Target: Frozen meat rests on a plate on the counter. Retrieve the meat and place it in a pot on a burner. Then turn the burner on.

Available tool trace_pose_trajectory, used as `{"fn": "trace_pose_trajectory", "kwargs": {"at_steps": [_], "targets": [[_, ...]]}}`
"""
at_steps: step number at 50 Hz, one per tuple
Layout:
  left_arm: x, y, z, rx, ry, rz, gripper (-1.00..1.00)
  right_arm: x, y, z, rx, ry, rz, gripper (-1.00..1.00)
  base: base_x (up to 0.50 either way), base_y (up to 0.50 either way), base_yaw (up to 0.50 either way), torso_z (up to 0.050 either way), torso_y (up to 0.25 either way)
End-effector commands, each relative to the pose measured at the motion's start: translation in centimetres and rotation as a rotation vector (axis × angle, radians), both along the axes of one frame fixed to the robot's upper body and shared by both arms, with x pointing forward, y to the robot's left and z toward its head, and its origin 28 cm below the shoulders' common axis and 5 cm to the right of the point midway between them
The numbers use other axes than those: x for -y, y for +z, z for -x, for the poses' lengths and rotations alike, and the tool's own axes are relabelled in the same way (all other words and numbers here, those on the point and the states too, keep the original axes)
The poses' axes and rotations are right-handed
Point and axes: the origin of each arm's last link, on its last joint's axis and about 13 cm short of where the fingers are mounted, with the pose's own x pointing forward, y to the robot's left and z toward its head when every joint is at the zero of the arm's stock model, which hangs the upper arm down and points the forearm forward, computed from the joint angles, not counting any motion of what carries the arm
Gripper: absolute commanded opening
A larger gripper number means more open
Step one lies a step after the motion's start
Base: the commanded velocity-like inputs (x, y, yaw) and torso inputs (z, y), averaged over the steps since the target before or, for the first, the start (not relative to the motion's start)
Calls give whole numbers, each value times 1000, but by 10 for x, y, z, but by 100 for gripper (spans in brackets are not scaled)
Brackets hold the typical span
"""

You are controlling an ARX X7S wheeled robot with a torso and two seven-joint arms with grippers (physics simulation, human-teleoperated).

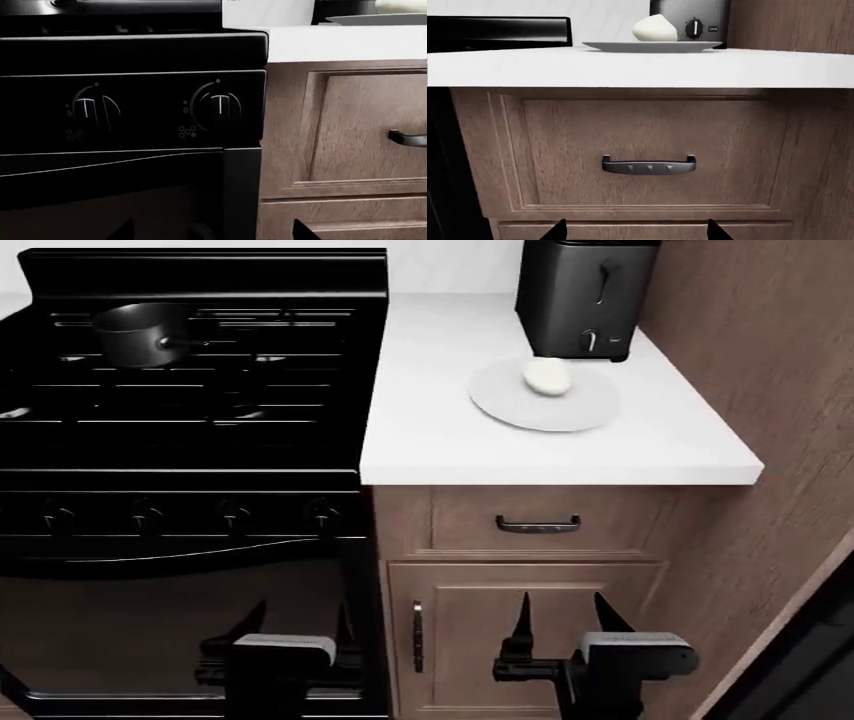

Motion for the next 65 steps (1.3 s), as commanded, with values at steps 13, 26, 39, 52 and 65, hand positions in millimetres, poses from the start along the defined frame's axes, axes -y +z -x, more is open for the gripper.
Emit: {"fn": "trace_pose_trajectory", "kwargs": {"at_steps": [13, 26, 39, 52, 65], "targets": [[-6, 30, -3, -39, 20, 28, 100, -4, 29, -1, 27, 17, 45, 100, 0, 0, 0, 45, 0], [-29, 79, 10, -152, -22, -18, 100, 3, 103, 8, 62, 56, 109, 100, 0, 0, 0, 50, 0], [-29, 128, 3, -135, -172, -66, 100, 12, 187, 15, -8, 144, 208, 100, 0, 0, 0, 50, 0], [-34, 198, -5, -117, -257, 39, 100, 11, 244, 28, -73, 241, 204, 100, 0, 0, 0, 50, 0], [-40, 230, -3, -55, -228, 53, 100, 14, 265, 31, -105, 231, 149, 100, 0, 0, 0, 5, 0]]}}
